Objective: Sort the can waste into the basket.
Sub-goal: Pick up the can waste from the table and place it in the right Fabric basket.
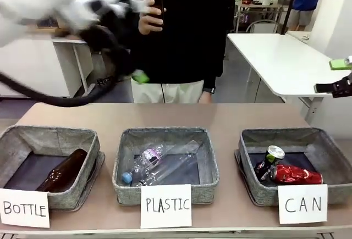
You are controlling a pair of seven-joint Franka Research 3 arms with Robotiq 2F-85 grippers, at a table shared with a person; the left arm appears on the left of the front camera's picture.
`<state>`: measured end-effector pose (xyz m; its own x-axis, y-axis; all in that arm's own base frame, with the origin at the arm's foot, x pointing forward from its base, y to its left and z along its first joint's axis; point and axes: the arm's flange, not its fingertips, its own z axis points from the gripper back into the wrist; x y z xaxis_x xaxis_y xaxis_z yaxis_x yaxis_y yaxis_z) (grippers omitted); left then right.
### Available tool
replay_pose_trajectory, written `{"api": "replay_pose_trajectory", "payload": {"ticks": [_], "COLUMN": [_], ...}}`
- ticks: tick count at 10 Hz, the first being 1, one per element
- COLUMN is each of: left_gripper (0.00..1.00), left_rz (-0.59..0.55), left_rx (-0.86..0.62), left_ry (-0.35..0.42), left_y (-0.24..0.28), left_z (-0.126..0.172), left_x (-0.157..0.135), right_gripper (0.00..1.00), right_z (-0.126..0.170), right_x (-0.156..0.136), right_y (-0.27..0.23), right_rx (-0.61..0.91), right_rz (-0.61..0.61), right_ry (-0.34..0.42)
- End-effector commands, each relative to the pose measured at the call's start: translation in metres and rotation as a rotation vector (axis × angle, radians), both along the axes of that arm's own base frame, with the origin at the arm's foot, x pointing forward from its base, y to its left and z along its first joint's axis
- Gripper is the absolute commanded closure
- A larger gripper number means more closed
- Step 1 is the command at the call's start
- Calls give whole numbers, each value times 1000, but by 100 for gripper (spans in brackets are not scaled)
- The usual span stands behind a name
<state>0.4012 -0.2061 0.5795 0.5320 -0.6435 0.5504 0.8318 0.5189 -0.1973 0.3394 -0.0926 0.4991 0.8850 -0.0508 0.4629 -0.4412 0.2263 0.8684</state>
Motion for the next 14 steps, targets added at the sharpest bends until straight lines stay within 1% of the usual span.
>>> {"api": "replay_pose_trajectory", "payload": {"ticks": [1, 2, 3, 4, 5, 6, 7, 14], "left_gripper": [0, 0, 0, 0, 0, 0, 0, 0], "left_rz": [179, 225, 259, 287, 323, 328, 316, 316], "left_rx": [-254, -329, -464, -646, -774, -839, -635, -635], "left_ry": [77, 124, 176, 197, 211, 212, 213, 213], "left_y": [131, 176, 223, 272, 304, 319, 298, 298], "left_z": [-7, -6, -4, -2, -7, -17, -6, -6], "left_x": [-22, -31, -37, -41, -40, -36, -58, -58], "right_gripper": [0, 0, 0, 0, 0, 0, 0, 0], "right_z": [1, 1, 1, 1, 1, 1, 1, 1], "right_x": [-1, -1, -1, -1, -1, -1, -1, -1], "right_y": [0, 0, 0, 0, 0, 0, 0, 0], "right_rx": [0, 0, 0, 0, 0, 0, 0, 0], "right_rz": [11, 11, 11, 11, 11, 11, 11, 11], "right_ry": [-14, -14, -14, -14, -14, -14, -14, -14]}}
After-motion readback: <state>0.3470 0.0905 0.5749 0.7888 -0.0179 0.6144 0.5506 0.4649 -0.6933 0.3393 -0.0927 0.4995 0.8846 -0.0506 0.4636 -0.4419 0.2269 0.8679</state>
